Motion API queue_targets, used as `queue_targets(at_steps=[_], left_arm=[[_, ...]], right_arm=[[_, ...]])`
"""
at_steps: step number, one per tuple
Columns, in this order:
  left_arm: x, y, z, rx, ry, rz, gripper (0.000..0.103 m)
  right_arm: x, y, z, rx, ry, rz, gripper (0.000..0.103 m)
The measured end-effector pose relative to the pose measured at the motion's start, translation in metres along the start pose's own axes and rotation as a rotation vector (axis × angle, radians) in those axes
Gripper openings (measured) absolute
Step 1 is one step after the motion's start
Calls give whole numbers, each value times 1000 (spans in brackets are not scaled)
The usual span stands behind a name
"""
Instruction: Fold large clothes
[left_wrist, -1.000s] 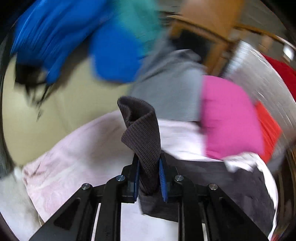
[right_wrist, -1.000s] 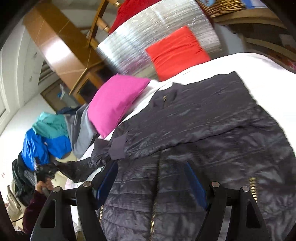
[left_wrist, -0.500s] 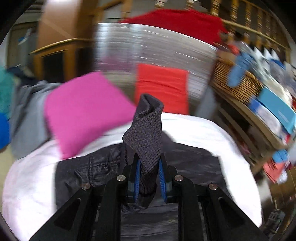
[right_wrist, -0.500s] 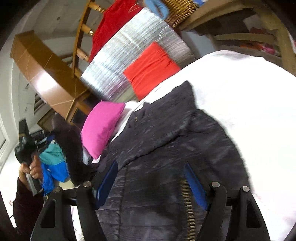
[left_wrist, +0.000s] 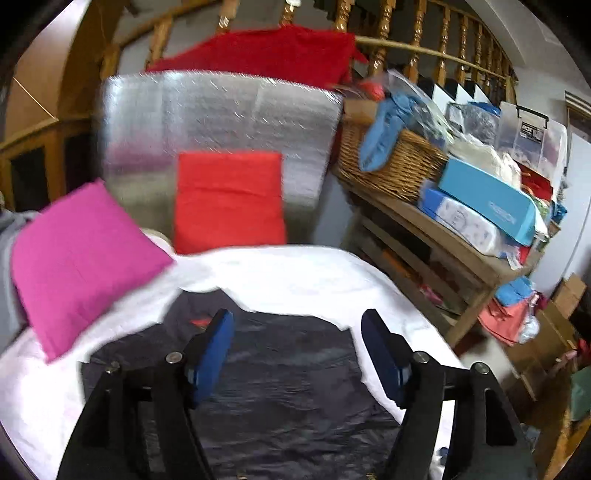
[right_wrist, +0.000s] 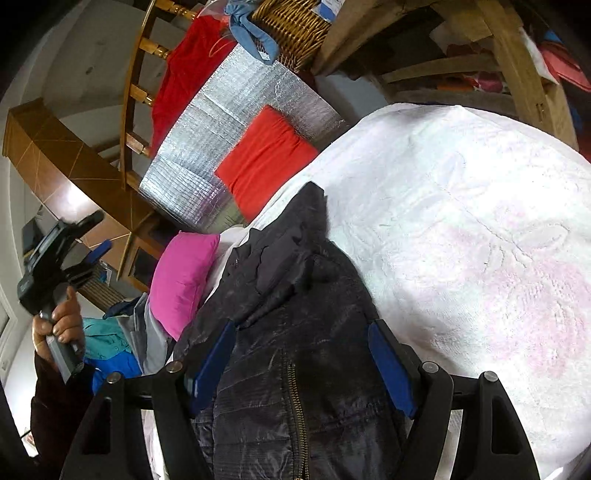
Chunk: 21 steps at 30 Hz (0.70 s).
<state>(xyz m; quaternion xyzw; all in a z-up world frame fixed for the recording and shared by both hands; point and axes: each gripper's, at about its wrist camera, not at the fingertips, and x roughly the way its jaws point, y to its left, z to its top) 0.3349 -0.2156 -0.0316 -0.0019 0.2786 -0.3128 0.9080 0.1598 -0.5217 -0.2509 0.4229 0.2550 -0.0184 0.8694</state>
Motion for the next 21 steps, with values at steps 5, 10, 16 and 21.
queue_targets(at_steps=[5, 10, 16, 21], left_arm=[[-20, 74, -22, -60, 36, 152, 74], [-13, 184, -84, -205, 214, 353, 74], [9, 267, -147, -417, 359, 423, 74], [43, 258, -154, -348, 395, 434, 74]], right_arm=[[24, 26, 9, -63, 34, -7, 77], [60, 45, 35, -93, 61, -88, 77], [105, 61, 67, -139, 49, -160, 77], [154, 77, 79, -199, 113, -154, 35]])
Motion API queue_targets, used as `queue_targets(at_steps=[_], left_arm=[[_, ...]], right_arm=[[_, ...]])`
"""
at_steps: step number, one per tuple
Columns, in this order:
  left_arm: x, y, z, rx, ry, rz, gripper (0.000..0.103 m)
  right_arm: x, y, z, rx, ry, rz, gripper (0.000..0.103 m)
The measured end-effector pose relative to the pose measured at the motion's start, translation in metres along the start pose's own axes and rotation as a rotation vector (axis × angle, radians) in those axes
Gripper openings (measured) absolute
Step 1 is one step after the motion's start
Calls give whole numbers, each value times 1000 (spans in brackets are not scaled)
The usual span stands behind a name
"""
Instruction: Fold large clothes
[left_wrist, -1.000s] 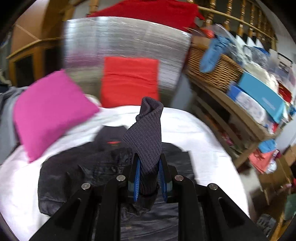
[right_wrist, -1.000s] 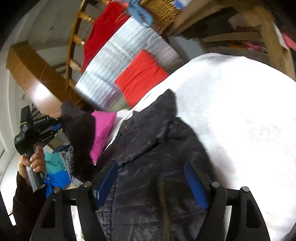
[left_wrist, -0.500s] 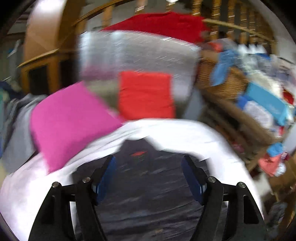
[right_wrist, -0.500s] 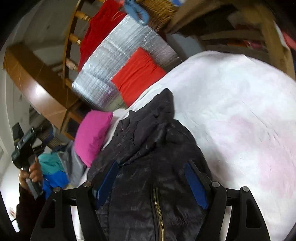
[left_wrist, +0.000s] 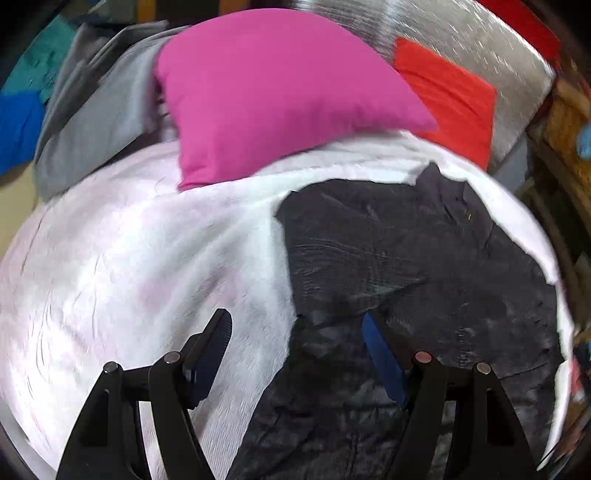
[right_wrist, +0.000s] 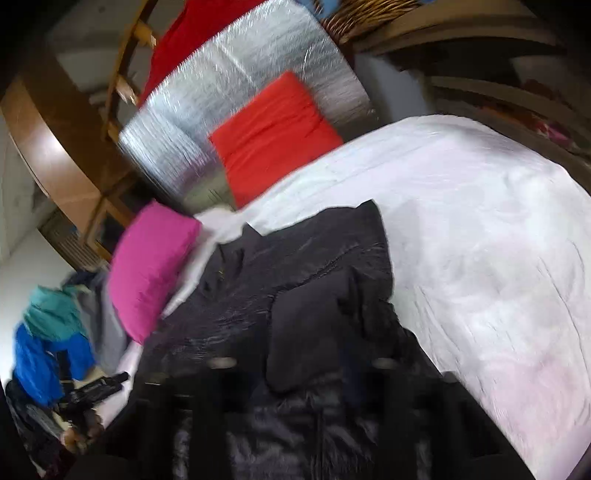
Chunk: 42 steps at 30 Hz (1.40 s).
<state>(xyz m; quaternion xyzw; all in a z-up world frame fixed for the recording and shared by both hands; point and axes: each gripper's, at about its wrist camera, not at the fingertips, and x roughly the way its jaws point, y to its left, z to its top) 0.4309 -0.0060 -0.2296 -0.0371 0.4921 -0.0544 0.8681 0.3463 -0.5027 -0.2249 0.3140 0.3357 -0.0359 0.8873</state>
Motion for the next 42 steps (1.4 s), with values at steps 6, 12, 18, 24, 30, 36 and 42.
queue_targets(at_steps=[6, 12, 18, 24, 30, 36, 42], left_arm=[[32, -26, -16, 126, 54, 119, 77], [-8, -18, -31, 168, 35, 94, 76], [-72, 0, -75, 224, -53, 47, 76], [-111, -4, -89, 237, -99, 44, 76], [-90, -23, -57, 213, -93, 32, 81], [-21, -5, -19, 46, 36, -42, 81], [34, 13, 3, -105, 110, -161, 80]], right_arm=[[63, -15, -7, 37, 135, -83, 26], [22, -14, -9, 63, 132, -30, 36], [-49, -14, -38, 15, 89, -7, 73], [-81, -13, -42, -4, 42, -31, 73], [-47, -9, -17, 20, 53, -59, 73], [26, -37, 11, 60, 101, -101, 73], [87, -58, 25, 131, 226, 30, 78]])
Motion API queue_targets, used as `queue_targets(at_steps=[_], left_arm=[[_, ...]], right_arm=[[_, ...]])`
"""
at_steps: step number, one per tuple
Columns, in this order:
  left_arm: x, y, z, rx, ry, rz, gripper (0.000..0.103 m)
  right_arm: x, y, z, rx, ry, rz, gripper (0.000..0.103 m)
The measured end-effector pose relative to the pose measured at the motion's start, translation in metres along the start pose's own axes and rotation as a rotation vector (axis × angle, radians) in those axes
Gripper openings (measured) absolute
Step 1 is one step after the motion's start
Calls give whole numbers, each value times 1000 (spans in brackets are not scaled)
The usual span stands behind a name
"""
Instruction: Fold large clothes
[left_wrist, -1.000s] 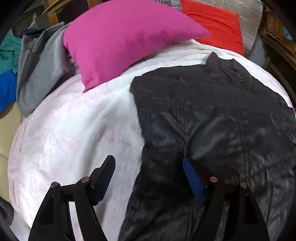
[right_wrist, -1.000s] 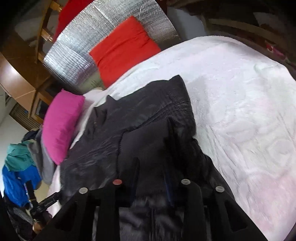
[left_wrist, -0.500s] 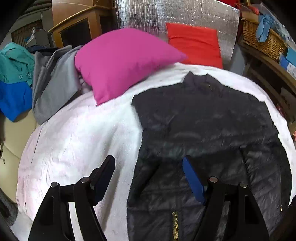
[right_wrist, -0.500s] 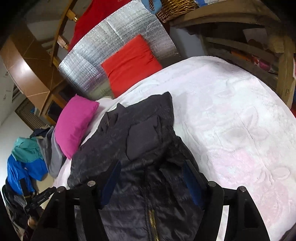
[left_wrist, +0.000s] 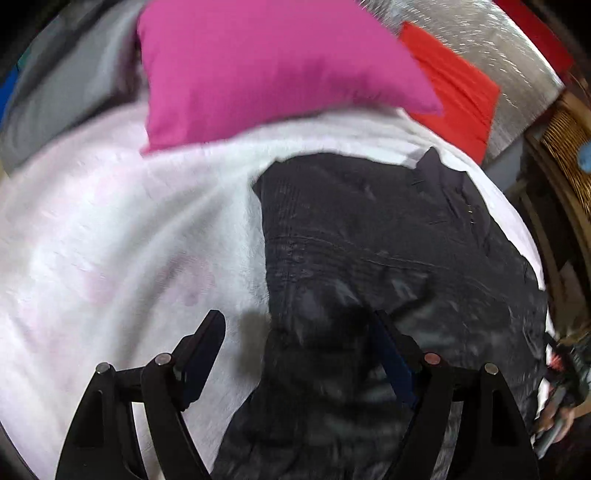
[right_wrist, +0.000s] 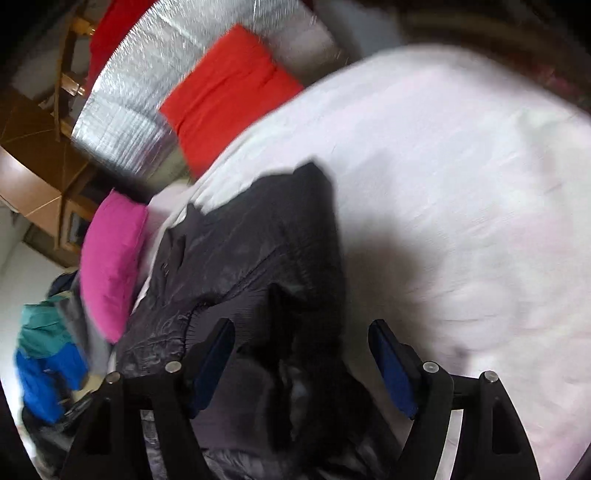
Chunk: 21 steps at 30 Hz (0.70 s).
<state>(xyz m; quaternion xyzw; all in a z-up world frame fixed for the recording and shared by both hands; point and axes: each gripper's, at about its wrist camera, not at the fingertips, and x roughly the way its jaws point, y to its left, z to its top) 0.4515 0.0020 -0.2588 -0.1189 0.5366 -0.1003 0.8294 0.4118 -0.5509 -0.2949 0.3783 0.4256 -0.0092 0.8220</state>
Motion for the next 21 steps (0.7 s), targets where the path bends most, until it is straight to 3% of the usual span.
queue_targets(at_steps=[1, 2, 3, 4, 5, 6, 8, 9, 11, 14, 17, 18, 20, 21], left_arm=[[8, 1, 0, -9, 12, -21, 80], [11, -2, -1, -3, -1, -31, 79], [11, -5, -2, 16, -18, -45, 72], [10, -11, -3, 42, -22, -75, 50], [10, -18, -4, 63, -24, -75, 48], [9, -22, -3, 72, -31, -62, 45], [6, -27, -1, 86, -46, -58, 36], [3, -27, -1, 85, -63, -64, 36], [3, -25, -3, 91, -91, -64, 36], [17, -22, -7, 94, -48, -28, 46], [-2, -30, -13, 144, -55, 22, 48], [-9, -31, -16, 160, -55, 25, 49], [-34, -32, -28, 204, -84, 33, 53], [-46, -31, -34, 224, -101, 40, 55]], right_arm=[[8, 2, -1, -10, 25, 17, 79], [10, 9, -2, -50, 12, 11, 73], [10, 18, -5, -94, 7, 19, 63], [8, 26, -7, -122, -2, -17, 51], [4, 34, -9, -156, -25, -63, 40], [-1, 39, -9, -169, -43, -83, 35], [-18, 43, -7, -153, -96, -40, 26], [-30, 43, -7, -130, -147, -1, 26], [-36, 43, -11, -123, -193, -6, 26], [3, 32, -21, -129, -96, -142, 28], [-14, 30, -26, -71, -116, -95, 35], [-29, 28, -27, -33, -119, -63, 38], [-62, 29, -34, -8, -170, -29, 67], [-77, 33, -42, -19, -194, -26, 69]])
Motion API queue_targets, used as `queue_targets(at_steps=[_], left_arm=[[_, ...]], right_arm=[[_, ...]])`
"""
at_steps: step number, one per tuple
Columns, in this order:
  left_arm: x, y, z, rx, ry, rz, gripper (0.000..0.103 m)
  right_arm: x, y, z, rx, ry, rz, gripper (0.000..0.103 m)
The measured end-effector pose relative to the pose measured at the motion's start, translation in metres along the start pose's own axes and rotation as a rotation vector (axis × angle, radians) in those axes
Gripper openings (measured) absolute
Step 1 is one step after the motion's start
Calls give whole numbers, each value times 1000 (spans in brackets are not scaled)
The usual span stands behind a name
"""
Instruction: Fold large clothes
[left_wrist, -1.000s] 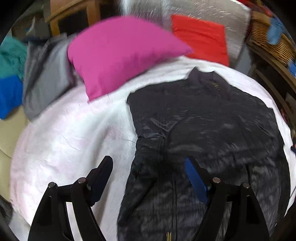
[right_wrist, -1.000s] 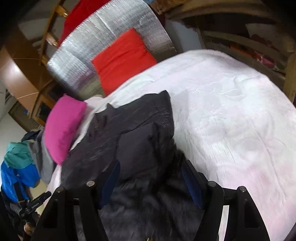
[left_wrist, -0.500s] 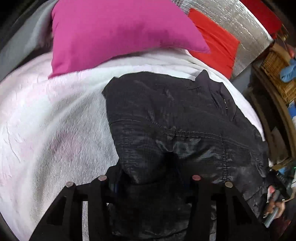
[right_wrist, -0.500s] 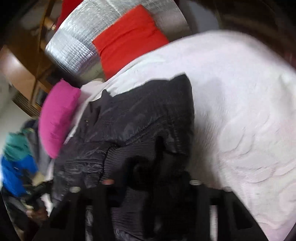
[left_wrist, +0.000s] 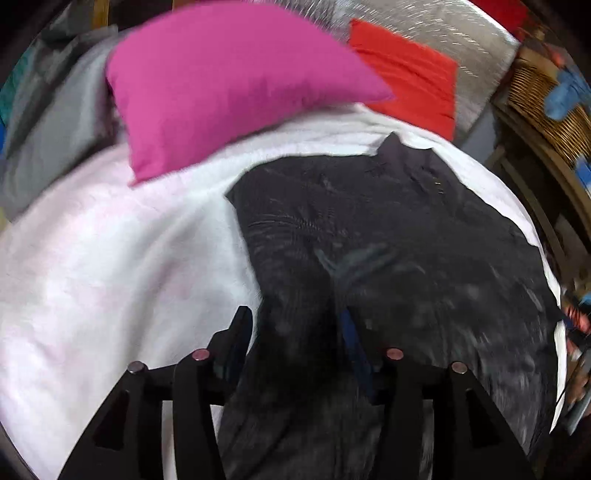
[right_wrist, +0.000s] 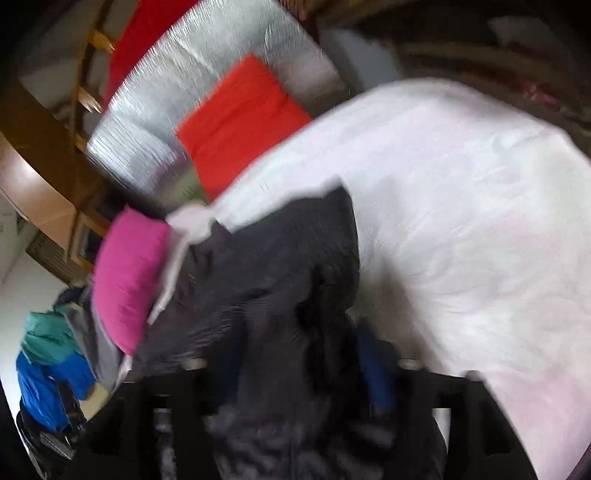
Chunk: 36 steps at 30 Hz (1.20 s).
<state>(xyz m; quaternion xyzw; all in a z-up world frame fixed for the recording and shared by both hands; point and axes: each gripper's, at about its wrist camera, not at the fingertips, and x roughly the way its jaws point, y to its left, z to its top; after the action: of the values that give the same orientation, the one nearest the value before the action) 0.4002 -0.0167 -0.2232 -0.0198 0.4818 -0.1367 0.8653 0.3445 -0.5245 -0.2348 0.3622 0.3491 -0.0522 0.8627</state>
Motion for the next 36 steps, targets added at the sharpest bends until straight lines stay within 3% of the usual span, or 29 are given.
queue_targets(at_steps=[2, 5, 11, 15, 19, 23, 28, 30, 32, 33, 36], left_arm=[[-33, 0, -20, 54, -37, 12, 66], [-76, 3, -61, 111, -60, 0, 68], [-129, 25, -158, 110, -1, -51, 72], [-139, 43, -210, 27, 63, -90, 73], [-136, 56, -253, -65, 120, -128, 73], [-124, 57, -276, -150, 181, -204, 73], [-112, 45, -285, -175, 204, -274, 73], [-108, 40, -287, -172, 215, -292, 72], [-109, 34, -288, -146, 203, -294, 55], [-113, 33, -287, -127, 199, -276, 53], [-112, 32, -288, -102, 197, -276, 52]], right_arm=[[-39, 2, -13, -51, -19, 12, 70], [-86, -6, -40, -83, -8, 14, 72], [-172, -50, -108, -49, 25, 34, 76], [-191, -72, -152, -19, 103, 40, 76], [-184, -90, -189, 51, 156, 63, 76], [-164, -107, -212, 102, 185, 72, 76], [-137, -112, -239, 139, 265, 75, 76], [-134, -96, -247, 83, 297, 90, 66], [-138, -78, -247, 2, 292, 79, 48], [-145, -69, -245, -31, 289, 115, 43], [-156, -53, -238, -98, 261, 162, 41]])
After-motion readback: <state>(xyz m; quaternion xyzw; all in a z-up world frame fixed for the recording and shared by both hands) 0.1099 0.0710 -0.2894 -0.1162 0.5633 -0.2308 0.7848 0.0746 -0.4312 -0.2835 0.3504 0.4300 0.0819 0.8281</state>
